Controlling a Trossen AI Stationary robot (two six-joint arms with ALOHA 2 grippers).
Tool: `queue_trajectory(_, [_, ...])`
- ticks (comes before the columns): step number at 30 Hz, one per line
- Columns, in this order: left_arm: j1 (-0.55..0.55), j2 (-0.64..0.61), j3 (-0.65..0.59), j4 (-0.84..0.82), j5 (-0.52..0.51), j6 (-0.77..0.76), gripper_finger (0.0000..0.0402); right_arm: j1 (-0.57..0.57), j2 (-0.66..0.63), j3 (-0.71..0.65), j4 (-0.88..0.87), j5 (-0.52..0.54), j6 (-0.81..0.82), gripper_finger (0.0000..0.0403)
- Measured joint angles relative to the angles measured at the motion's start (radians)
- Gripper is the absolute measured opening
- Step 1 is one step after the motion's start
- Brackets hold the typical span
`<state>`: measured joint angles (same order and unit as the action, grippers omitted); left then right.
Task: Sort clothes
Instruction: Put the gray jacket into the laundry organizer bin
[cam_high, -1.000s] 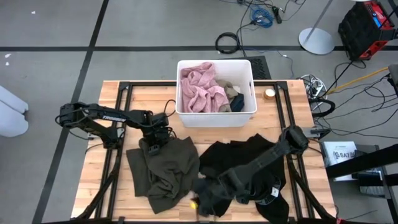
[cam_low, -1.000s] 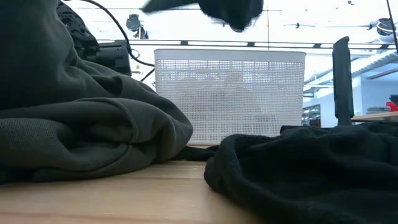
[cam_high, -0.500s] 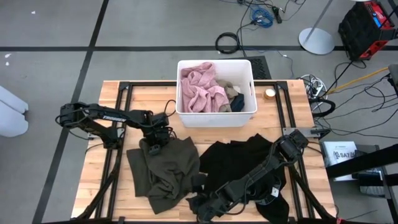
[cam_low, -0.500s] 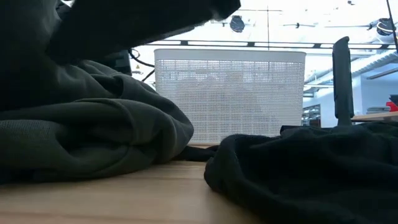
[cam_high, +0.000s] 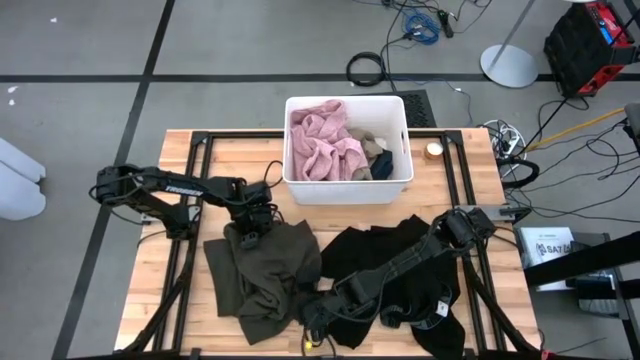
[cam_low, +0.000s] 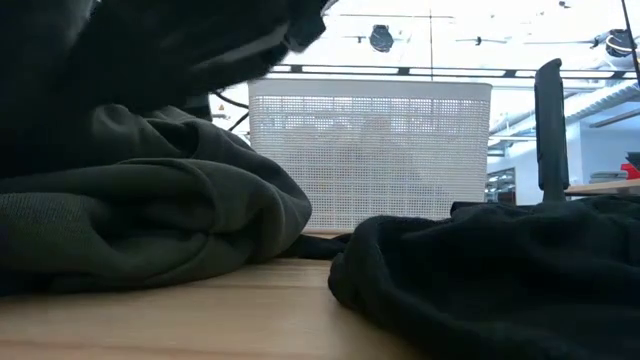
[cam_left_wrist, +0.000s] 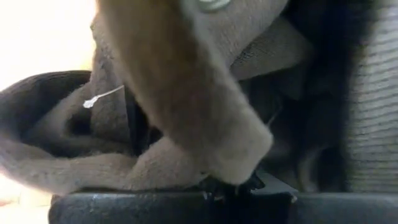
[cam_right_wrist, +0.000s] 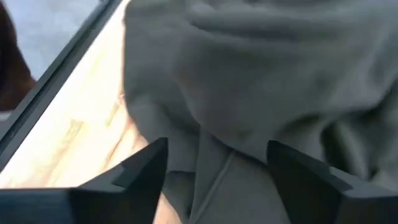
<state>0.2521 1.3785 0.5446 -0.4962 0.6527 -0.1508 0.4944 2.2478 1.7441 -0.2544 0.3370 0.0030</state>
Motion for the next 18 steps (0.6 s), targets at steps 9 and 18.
queue_trajectory(9, [0.000, 0.000, 0.000, 0.013, 0.001, 0.000, 0.0011, 0.031, 0.008, 0.001, 0.017, 0.080, -0.211, 0.0324])
queue_trajectory(18, [0.001, 0.000, 0.000, 0.017, 0.001, 0.005, 0.0011, 0.019, 0.079, 0.003, 0.134, 0.056, -0.305, 0.0319])
